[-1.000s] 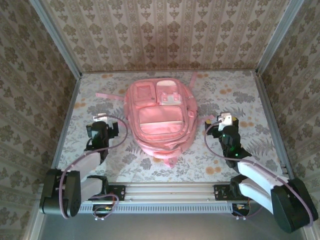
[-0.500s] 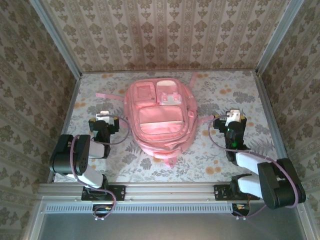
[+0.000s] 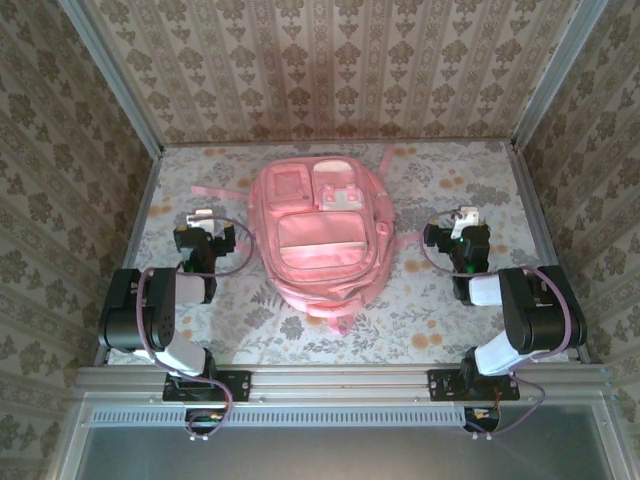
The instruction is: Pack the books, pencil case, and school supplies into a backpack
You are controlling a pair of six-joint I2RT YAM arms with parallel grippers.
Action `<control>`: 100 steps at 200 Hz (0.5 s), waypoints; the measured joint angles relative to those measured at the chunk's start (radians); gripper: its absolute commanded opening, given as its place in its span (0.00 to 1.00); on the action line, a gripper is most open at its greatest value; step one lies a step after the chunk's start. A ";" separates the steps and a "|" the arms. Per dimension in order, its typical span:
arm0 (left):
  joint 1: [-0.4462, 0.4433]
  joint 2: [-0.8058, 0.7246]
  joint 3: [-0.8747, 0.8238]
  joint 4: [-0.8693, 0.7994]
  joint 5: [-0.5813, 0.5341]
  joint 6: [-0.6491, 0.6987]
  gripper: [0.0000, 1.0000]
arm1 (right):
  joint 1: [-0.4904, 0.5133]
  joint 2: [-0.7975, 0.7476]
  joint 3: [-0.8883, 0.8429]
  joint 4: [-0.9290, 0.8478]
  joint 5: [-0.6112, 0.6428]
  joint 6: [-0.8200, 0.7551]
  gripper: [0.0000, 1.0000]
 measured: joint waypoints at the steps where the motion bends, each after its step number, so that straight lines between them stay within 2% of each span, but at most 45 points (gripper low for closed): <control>1: 0.001 0.000 0.000 -0.001 0.003 0.000 1.00 | -0.001 0.000 0.001 0.000 -0.002 0.000 1.00; 60: 0.025 0.000 0.000 -0.021 0.207 0.029 1.00 | 0.020 0.000 0.016 -0.042 -0.105 -0.012 1.00; 82: 0.040 0.000 0.001 -0.031 0.216 0.023 1.00 | 0.004 0.000 0.016 -0.045 -0.135 -0.012 1.00; 100: 0.049 0.000 0.001 -0.038 0.207 0.015 1.00 | 0.001 0.000 0.016 -0.045 -0.109 0.000 1.00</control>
